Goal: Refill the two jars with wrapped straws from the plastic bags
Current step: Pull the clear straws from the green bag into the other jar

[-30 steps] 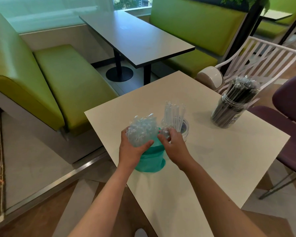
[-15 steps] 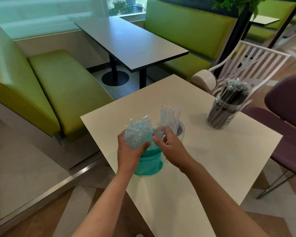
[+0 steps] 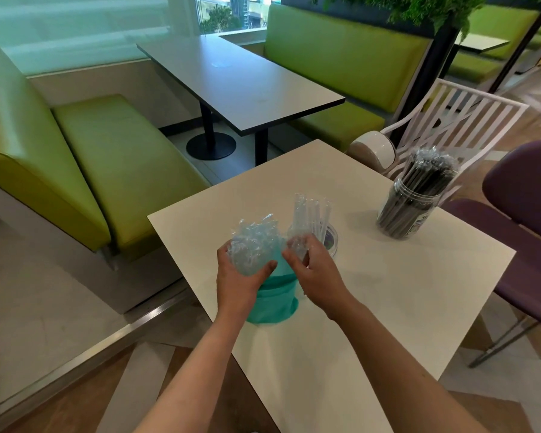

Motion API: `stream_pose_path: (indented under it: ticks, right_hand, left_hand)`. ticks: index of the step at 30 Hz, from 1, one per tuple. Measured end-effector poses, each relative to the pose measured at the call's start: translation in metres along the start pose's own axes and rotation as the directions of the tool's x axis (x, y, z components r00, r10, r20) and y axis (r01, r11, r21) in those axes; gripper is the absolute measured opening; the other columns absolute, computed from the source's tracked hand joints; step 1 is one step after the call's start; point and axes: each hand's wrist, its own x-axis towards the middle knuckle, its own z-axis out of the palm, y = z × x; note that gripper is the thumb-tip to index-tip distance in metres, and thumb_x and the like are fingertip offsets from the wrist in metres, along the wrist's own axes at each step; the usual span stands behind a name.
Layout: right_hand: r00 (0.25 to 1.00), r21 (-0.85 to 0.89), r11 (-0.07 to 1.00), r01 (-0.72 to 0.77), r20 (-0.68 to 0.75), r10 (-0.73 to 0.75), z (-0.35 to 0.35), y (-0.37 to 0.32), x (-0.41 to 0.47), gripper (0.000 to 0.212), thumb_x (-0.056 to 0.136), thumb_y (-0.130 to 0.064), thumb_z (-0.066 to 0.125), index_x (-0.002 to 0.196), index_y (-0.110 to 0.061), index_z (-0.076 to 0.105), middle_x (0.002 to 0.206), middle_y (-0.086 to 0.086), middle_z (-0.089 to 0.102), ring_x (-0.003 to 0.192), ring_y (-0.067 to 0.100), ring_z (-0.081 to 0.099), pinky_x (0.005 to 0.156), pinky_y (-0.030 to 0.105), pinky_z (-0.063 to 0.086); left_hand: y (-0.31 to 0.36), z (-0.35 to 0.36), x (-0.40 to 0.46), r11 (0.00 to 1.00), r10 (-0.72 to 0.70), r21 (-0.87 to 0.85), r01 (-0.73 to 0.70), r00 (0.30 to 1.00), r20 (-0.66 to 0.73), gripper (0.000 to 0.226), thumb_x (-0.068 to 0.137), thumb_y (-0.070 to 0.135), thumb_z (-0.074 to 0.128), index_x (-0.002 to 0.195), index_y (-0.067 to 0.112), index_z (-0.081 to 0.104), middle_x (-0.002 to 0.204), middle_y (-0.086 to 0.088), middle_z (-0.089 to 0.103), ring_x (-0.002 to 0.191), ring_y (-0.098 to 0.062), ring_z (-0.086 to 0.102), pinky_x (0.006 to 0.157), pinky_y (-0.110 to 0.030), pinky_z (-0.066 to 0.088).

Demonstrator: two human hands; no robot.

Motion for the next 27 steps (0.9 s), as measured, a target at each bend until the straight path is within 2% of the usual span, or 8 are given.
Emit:
stream_pose_path:
  ticks: [2,6,9,11,17,19,23,27]
  right_hand:
    - [0.998,0.028,1.0,-0.008,0.055,0.006,0.0,-0.002,0.0,0.028,0.097,-0.037,0.054,0.121,-0.023,0.055,0.117,-0.003,0.06,0.109,0.013,0.058,0.098,0.041,0.052]
    - [0.995,0.01,1.0,-0.011,0.104,0.01,0.005,-0.002,-0.005,0.033,0.092,-0.033,0.063,0.121,-0.018,0.058,0.113,-0.002,0.055,0.103,0.013,0.057,0.095,0.039,0.052]
    - [0.998,0.022,1.0,-0.003,0.065,0.001,0.006,0.001,-0.007,0.022,0.093,-0.033,0.062,0.112,-0.023,0.056,0.109,-0.002,0.055,0.101,0.012,0.057,0.094,0.041,0.052]
    - [1.0,0.053,0.998,-0.018,0.006,0.017,0.002,-0.001,-0.004,0.021,0.094,-0.042,0.056,0.108,-0.026,0.055,0.106,-0.004,0.059,0.1,0.013,0.06,0.092,0.044,0.053]
    - [0.99,-0.059,0.998,0.029,-0.137,-0.037,-0.026,-0.035,0.002,0.057,0.082,-0.071,0.036,0.113,-0.025,0.052,0.101,-0.014,0.066,0.093,0.01,0.064,0.085,0.044,0.057]
    - [0.982,-0.054,0.996,0.071,-0.174,-0.079,-0.037,-0.049,0.005,0.057,0.084,-0.067,0.036,0.115,-0.022,0.052,0.098,-0.015,0.068,0.091,0.009,0.065,0.084,0.041,0.058]
    - [0.962,0.019,0.993,0.116,-0.252,-0.107,-0.063,-0.076,0.016,0.033,0.098,-0.045,0.043,0.118,-0.02,0.048,0.093,-0.015,0.068,0.091,0.004,0.064,0.077,0.029,0.054]
    - [0.919,0.065,0.982,0.18,-0.367,-0.144,-0.087,-0.096,0.023,0.032,0.101,-0.039,0.045,0.12,-0.014,0.051,0.09,-0.009,0.071,0.077,-0.005,0.06,0.073,0.026,0.047]
  left_hand:
    - [0.0,0.0,-0.001,1.0,0.008,0.005,-0.008,1.0,-0.002,0.085,0.067,0.037,0.086,0.131,0.033,0.03,0.122,0.015,0.042,0.112,-0.006,0.044,0.091,-0.023,0.041]
    - [0.002,0.001,-0.002,1.0,0.014,-0.004,-0.014,1.0,0.001,0.081,0.069,0.035,0.085,0.127,0.036,0.029,0.122,0.014,0.043,0.113,-0.007,0.044,0.089,-0.022,0.041]
    - [0.003,0.002,-0.002,1.0,0.014,0.005,-0.014,1.0,0.009,0.081,0.068,0.035,0.085,0.125,0.037,0.027,0.124,0.013,0.043,0.112,-0.006,0.044,0.089,-0.022,0.041]
    - [0.004,0.001,-0.001,1.0,0.011,0.007,-0.011,1.0,0.005,0.082,0.068,0.037,0.086,0.125,0.037,0.027,0.125,0.013,0.043,0.113,-0.006,0.044,0.091,-0.023,0.042]
    - [0.003,0.001,0.001,1.0,0.006,0.017,-0.006,1.0,0.011,0.087,0.069,0.037,0.085,0.134,0.029,0.028,0.131,0.009,0.043,0.112,-0.005,0.043,0.092,-0.022,0.04]
    - [0.004,0.001,0.001,1.0,0.001,0.015,-0.001,1.0,0.009,0.087,0.069,0.037,0.085,0.135,0.028,0.028,0.132,0.009,0.043,0.113,-0.005,0.043,0.092,-0.023,0.04]
    - [0.002,0.002,0.004,1.0,-0.005,0.017,0.005,1.0,-0.001,0.088,0.067,0.039,0.086,0.134,0.03,0.029,0.13,0.012,0.043,0.114,-0.007,0.044,0.092,-0.023,0.04]
    - [0.0,0.002,0.005,1.0,-0.002,0.02,0.002,1.0,0.002,0.087,0.067,0.039,0.086,0.132,0.032,0.028,0.124,0.016,0.04,0.114,-0.007,0.044,0.093,-0.024,0.04]
